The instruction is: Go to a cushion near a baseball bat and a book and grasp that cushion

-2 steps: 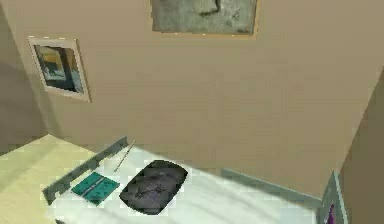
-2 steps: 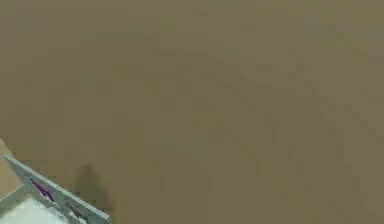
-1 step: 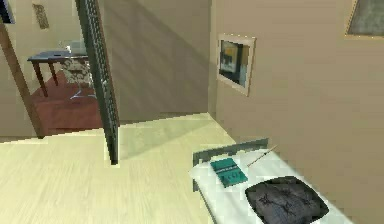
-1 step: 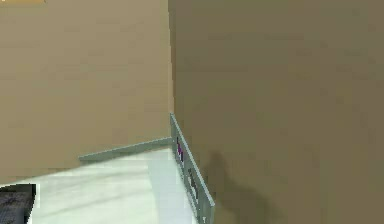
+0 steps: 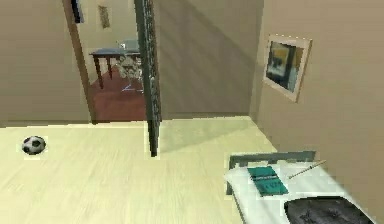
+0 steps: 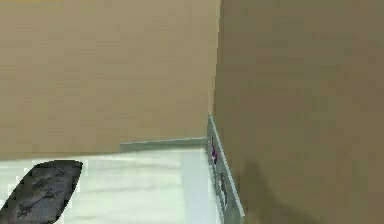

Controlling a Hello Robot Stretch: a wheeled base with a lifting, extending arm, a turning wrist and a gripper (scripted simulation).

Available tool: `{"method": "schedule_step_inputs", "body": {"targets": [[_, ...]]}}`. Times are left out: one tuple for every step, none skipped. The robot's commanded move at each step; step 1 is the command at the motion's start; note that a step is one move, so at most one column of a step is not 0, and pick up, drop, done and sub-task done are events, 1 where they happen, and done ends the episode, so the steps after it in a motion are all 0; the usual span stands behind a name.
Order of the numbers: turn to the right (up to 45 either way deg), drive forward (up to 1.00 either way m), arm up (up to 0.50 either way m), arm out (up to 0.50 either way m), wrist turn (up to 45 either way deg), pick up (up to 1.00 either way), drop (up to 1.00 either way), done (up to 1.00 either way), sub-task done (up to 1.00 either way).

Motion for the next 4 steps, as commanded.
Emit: {"method": "schedule_step_inputs", "body": {"targets": [[0.0, 1.0, 0.0, 0.0, 0.0, 0.0, 0.0, 0.0, 0.0], [0.0, 0.35, 0.0, 0.0, 0.0, 0.0, 0.0, 0.0, 0.0], [-3.0, 0.0, 0.0, 0.0, 0.0, 0.0, 0.0, 0.0, 0.0], [0.0, 0.3, 0.0, 0.0, 0.0, 0.0, 0.0, 0.0, 0.0]]}}
